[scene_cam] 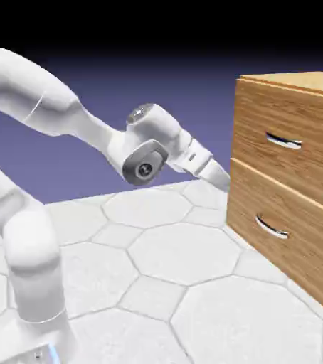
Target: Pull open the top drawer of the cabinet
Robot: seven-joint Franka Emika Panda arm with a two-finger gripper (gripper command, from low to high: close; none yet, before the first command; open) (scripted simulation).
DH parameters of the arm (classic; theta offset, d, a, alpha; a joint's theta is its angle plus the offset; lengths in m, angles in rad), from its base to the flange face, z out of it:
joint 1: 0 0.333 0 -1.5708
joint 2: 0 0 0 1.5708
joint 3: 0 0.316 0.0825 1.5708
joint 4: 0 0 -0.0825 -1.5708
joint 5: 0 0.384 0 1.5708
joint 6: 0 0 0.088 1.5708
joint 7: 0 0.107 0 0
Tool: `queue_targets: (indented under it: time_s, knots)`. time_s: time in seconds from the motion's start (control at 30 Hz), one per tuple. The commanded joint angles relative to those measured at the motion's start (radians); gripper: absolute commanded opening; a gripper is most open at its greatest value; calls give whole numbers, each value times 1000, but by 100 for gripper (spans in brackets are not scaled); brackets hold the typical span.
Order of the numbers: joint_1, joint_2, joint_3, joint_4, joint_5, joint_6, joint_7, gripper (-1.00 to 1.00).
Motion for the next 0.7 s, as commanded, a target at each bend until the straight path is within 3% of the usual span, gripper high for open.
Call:
queue_targets:
  time_s: [0.0, 0.67]
  knots:
    - [-26, -17, 21, 12, 44, -8, 7, 0]
    - [-552, -352, 447, 249, 913, -166, 144, 0]
